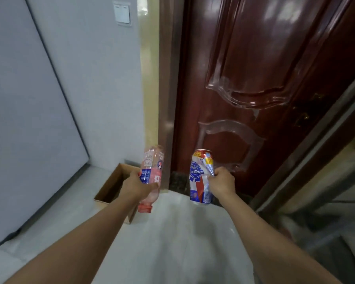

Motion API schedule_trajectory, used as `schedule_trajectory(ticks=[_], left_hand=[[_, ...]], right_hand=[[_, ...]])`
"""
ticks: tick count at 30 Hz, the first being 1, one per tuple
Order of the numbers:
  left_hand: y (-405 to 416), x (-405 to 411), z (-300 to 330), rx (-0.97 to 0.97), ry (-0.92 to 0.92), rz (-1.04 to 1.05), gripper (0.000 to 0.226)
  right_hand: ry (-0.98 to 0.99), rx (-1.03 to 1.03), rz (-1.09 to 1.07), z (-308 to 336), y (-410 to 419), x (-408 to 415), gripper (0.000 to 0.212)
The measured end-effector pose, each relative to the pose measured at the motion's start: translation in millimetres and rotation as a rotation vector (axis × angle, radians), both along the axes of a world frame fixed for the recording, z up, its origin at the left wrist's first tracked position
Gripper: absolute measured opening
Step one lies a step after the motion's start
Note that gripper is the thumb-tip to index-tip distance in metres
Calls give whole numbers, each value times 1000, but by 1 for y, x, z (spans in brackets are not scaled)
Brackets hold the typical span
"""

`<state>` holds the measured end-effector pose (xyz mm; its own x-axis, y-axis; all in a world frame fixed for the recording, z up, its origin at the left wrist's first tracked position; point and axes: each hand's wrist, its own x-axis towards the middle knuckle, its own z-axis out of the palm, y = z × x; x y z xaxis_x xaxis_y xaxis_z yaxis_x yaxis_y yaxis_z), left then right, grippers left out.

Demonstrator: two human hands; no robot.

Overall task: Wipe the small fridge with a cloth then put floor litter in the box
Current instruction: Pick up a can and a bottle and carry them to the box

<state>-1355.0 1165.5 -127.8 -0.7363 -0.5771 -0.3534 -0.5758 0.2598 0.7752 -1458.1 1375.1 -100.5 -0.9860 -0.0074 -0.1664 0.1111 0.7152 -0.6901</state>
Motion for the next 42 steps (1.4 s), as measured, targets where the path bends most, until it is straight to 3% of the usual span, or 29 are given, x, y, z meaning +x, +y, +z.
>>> schedule_trajectory(ticks=[11,19,26,32,42], left_hand=[[-23,-70,-21,43,-91,453,68],[-87,-84,-59,78,-130,702,61],[-162,-121,-90,158,-120,781,58],[-198,-140,-114,243,-142,873,54],[-233,-181,-174,385,-201,1114,57]], right_hand=[[-20,64,452,-18,-83,-174,25],[-79,70,645,-47,-185,-216,26],[-191,72,737,-71,-279,-253,31],[-144,179,853,-102,-346,-270,24],[-263,341,1126,-197,-445,-294,26]])
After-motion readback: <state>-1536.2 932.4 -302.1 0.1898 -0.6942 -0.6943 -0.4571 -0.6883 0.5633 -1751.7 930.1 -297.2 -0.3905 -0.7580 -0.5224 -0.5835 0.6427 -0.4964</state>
